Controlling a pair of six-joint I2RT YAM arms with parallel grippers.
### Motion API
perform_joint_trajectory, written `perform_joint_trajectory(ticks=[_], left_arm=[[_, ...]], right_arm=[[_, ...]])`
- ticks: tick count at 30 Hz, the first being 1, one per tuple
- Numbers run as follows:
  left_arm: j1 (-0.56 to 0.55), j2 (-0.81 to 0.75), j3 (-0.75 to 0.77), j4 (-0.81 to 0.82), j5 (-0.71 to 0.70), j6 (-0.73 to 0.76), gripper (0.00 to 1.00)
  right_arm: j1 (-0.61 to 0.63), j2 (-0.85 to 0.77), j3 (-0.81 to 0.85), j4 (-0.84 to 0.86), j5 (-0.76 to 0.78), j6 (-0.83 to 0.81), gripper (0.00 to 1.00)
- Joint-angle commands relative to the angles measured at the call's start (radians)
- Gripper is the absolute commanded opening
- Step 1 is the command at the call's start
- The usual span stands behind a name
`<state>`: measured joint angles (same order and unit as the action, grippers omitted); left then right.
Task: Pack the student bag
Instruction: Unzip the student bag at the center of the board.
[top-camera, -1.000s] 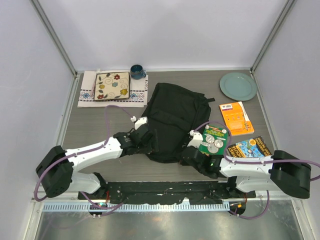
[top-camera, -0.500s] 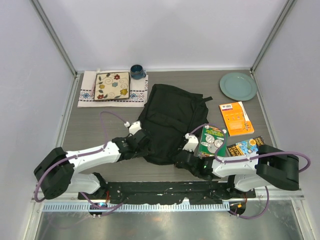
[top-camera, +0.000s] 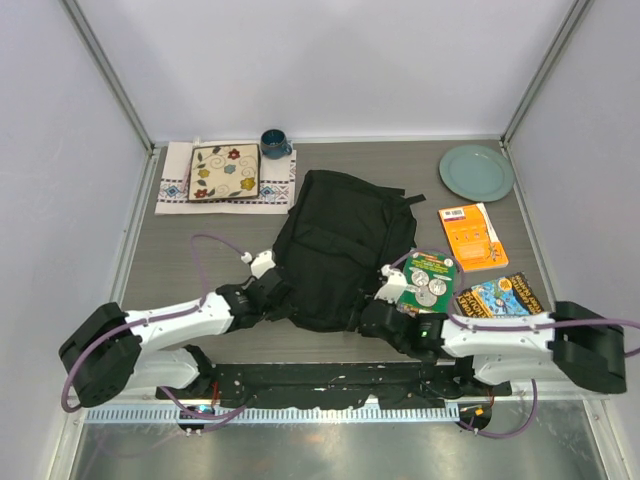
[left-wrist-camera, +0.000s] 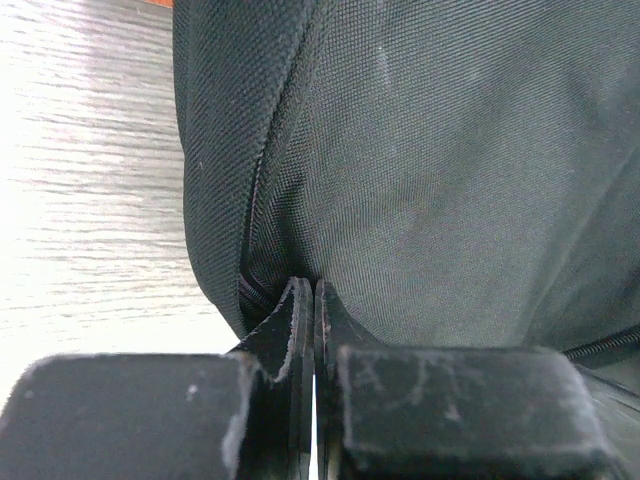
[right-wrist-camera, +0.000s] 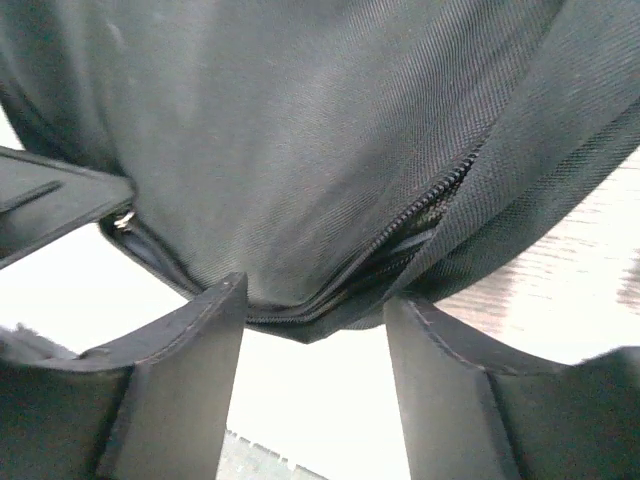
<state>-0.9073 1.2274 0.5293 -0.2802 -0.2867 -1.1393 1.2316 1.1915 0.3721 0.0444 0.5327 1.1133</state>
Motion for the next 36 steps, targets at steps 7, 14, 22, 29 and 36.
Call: perform_joint_trajectory(ticks=[7, 14, 22, 29, 36], left_arm=[[-0.005, -0.081, -0.031, 0.024, 0.069, -0.039, 0.00], [-0.008, -0.089, -0.022, 0.118, 0.135, -0.063, 0.00], [-0.019, -0.157, -0.032, 0.038, 0.100, -0.057, 0.55], [-0.018, -0.235, -0.032, -0.065, 0.006, -0.039, 0.70], [-0.016, -0.168, 0.001, -0.117, -0.022, -0.031, 0.70]], right_arm=[[0.005, -0.357, 0.002, -0.167, -0.081, 0.186, 0.72], [0.017, -0.121, 0.007, -0.009, -0.168, 0.322, 0.77], [-0.007, -0.030, -0.015, 0.080, -0.103, 0.401, 0.81], [-0.052, 0.039, -0.121, 0.258, -0.125, 0.408, 0.59], [-0.052, 0.141, -0.131, 0.337, -0.160, 0.405, 0.28]])
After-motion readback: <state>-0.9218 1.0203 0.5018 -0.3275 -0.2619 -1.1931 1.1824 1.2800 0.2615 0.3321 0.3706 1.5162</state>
